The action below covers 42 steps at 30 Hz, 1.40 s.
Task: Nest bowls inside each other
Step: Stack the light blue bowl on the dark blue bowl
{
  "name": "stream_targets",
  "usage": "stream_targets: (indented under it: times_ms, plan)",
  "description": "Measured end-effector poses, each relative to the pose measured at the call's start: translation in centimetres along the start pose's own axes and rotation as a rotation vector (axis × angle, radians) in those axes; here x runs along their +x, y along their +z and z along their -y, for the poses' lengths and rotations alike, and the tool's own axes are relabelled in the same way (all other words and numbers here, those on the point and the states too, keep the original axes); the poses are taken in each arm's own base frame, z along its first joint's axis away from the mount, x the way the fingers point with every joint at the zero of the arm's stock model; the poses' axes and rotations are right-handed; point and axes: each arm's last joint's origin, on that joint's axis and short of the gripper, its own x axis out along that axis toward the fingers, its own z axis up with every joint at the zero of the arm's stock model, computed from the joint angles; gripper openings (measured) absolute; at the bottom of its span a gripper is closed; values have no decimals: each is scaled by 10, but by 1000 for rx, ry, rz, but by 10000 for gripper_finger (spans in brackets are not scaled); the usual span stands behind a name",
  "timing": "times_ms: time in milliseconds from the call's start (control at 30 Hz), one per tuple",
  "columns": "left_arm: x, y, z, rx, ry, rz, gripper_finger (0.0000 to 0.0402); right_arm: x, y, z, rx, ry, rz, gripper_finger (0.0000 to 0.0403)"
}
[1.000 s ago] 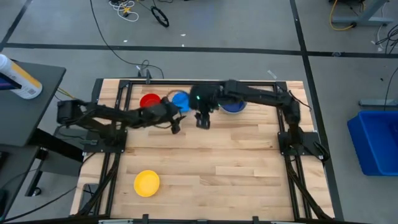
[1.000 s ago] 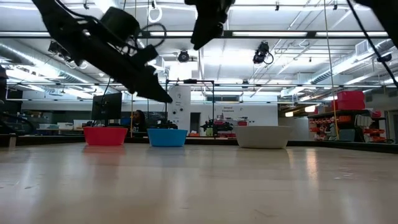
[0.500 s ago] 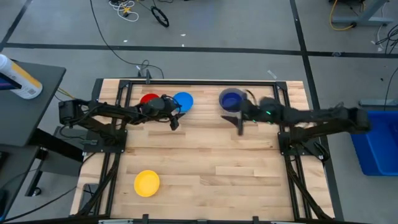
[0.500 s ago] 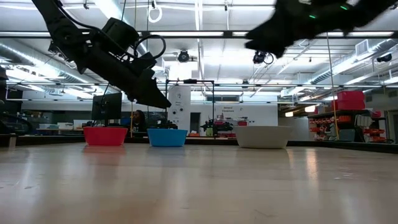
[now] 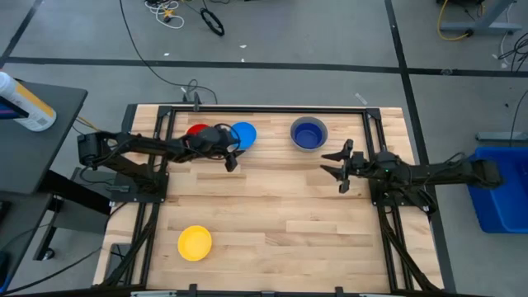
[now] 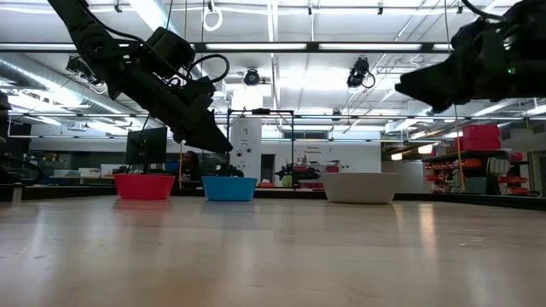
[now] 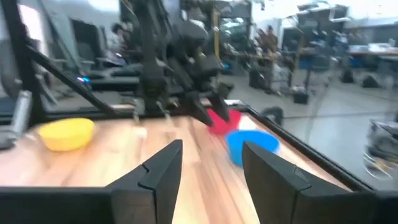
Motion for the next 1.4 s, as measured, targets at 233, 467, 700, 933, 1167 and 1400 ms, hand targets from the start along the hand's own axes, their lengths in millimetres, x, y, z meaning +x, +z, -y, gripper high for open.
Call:
stream_targets:
  times_ms: [233, 467, 700, 933, 1167, 1400]
  plan:
    - [8, 19, 1, 47, 47, -181, 224, -6, -5, 1, -3, -8, -60, 169]
    - [47, 30, -2, 78, 105, -352, 224, -9, -10, 1, 21, -11, -121, 170]
    - [81, 38, -11, 61, 107, -443, 223, -10, -16, 1, 32, -12, -183, 171]
    - [92, 32, -10, 44, 68, -505, 147, -10, -20, 0, 39, -5, -229, 169]
    - [93, 37, -7, 72, 56, -465, 10, -11, -22, 0, 39, -1, -245, 165]
    - [99, 65, 22, 141, -80, -253, 6, -11, -24, -1, 29, 48, -267, 160]
